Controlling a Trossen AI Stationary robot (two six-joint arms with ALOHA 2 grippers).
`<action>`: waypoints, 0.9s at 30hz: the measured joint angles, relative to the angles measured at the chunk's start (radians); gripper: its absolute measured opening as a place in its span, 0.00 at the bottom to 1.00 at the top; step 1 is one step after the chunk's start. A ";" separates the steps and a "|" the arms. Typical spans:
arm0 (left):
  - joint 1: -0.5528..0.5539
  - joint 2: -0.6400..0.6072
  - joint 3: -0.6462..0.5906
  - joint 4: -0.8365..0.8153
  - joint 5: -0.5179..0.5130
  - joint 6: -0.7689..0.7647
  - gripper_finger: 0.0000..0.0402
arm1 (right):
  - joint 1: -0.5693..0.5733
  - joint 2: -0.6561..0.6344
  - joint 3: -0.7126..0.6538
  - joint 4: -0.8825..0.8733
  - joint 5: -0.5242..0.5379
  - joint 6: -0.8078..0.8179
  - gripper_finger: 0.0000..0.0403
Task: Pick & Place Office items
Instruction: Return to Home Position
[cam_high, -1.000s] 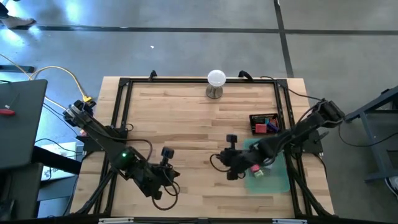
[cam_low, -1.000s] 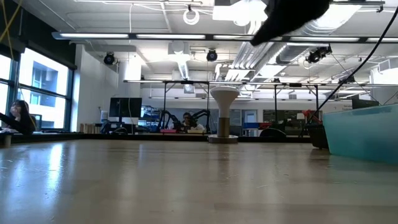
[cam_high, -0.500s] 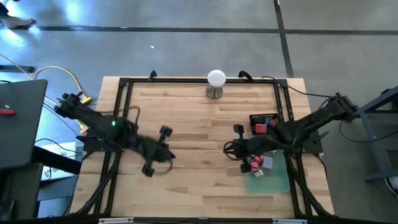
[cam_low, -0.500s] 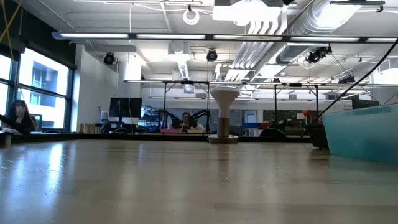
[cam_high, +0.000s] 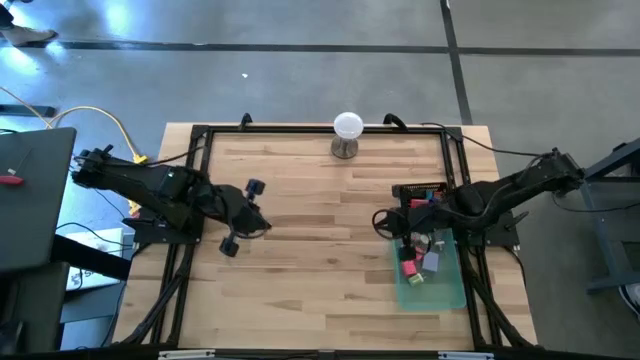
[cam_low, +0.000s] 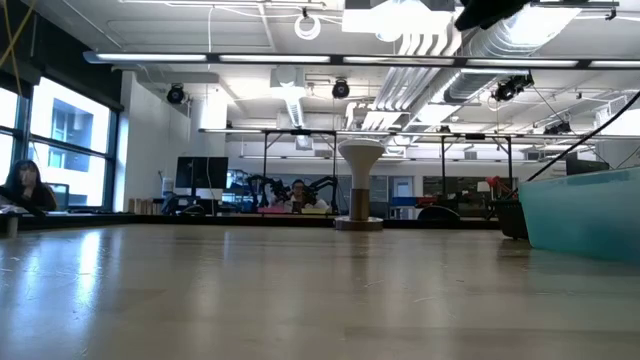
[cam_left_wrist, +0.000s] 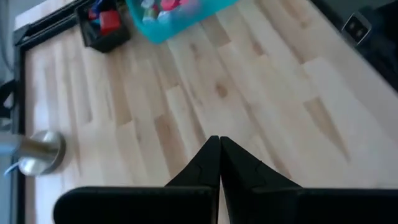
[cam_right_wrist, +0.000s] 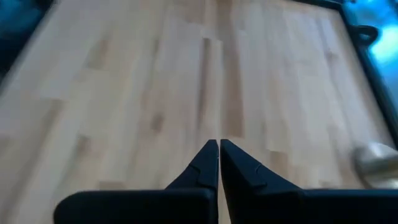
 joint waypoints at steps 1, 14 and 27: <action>0.005 -0.028 -0.026 0.001 -0.001 0.007 0.00 | -0.011 -0.014 -0.011 0.000 0.000 -0.014 0.01; 0.276 -0.452 -0.336 0.220 0.116 0.135 0.00 | -0.358 -0.252 -0.183 0.158 -0.421 -0.163 0.01; 0.554 -0.595 -0.537 0.409 0.443 0.021 0.00 | -0.642 -0.279 -0.493 0.573 -0.711 -0.178 0.01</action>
